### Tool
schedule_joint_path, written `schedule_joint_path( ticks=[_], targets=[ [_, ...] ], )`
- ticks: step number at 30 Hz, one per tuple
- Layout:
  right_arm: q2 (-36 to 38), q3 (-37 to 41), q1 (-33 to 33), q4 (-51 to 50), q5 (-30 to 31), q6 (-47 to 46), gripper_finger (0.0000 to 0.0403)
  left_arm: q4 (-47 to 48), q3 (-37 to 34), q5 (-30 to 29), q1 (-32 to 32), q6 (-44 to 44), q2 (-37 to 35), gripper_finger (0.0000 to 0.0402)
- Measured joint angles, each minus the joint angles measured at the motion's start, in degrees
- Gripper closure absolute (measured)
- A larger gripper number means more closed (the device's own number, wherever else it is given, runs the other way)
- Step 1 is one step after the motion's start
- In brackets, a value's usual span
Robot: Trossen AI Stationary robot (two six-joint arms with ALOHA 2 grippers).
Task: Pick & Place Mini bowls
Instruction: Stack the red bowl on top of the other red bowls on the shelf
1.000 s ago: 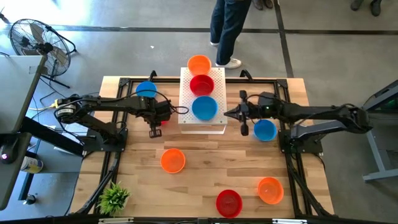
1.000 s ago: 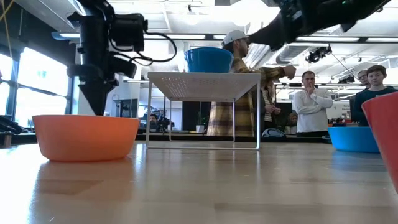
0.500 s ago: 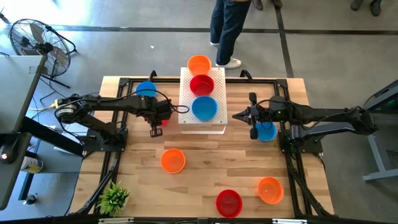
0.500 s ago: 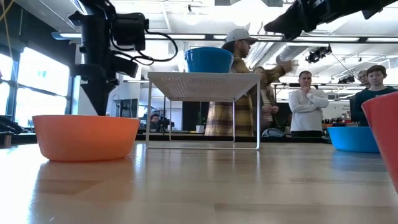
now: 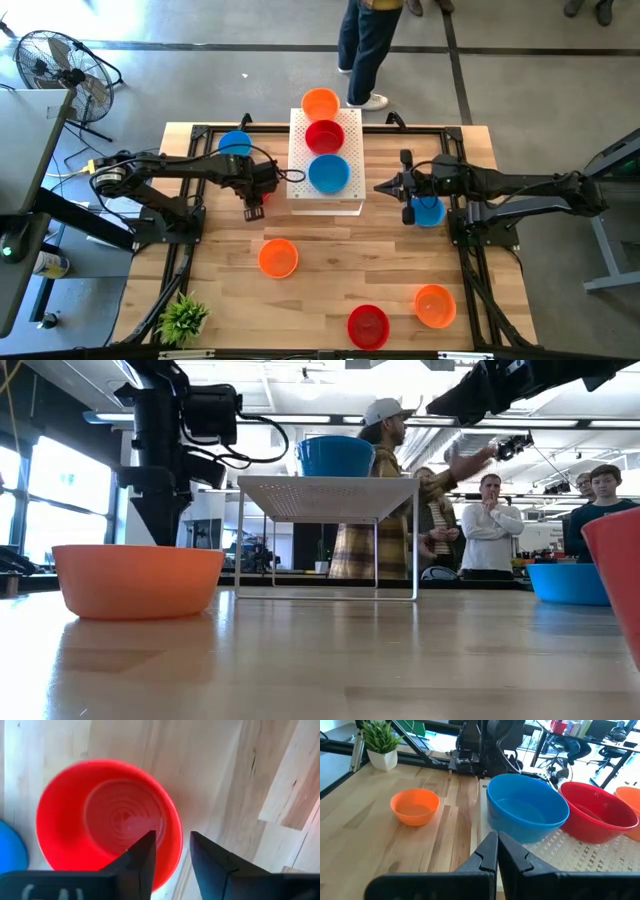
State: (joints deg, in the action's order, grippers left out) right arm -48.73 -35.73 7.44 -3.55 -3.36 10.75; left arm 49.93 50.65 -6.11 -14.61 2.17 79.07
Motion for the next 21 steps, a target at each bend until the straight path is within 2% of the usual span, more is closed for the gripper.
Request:
schedule_joint_path(
  ticks=[5, 9, 13, 16, 21],
  targets=[
    [0.00, 0.00, 0.00, -0.50, 0.00, 0.22, 0.0403, -3.81, -3.28, 2.49, 0.00, 0.44, 0.00, 0.0270],
    [0.00, 0.00, 0.00, -0.42, -0.02, 0.24, 0.0403, -6.37, -5.47, 1.44, 0.00, 0.55, 0.00, 0.0269],
    [0.00, 0.00, 0.00, -0.03, -0.02, 0.26, 0.0403, -8.01, -7.71, -2.19, 0.00, 0.17, 0.00, 0.0275],
    [0.00, 0.00, 0.00, 0.14, 0.14, 0.29, 0.0403, -8.81, -8.66, -3.50, 0.00, -0.49, 0.00, 0.0304],
    [0.00, 0.00, 0.00, 0.40, 0.33, 1.11, 0.0403, -9.00, -9.20, -2.80, 0.00, 0.39, 0.00, 0.0389]
  ],
)
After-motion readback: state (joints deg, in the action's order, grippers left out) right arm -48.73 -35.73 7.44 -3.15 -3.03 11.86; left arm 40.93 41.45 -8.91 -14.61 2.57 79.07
